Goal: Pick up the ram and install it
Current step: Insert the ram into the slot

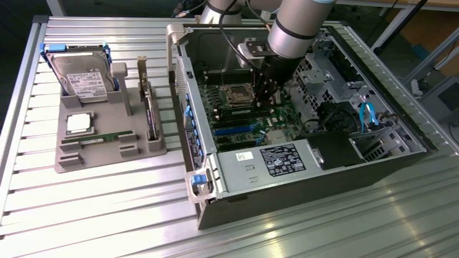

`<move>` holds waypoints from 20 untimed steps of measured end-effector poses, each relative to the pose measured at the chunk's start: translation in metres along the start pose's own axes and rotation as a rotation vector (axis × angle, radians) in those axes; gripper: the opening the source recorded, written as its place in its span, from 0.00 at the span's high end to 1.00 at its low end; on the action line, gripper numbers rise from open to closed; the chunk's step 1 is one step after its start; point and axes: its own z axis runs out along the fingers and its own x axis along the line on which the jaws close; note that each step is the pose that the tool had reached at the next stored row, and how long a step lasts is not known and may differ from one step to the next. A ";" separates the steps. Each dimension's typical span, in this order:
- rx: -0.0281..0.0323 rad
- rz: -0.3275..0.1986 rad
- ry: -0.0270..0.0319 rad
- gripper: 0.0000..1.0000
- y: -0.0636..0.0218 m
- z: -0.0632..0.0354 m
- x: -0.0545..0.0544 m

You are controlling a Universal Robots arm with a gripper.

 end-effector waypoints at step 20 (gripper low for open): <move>-0.0051 0.001 -0.0002 0.87 -0.0018 0.0002 0.000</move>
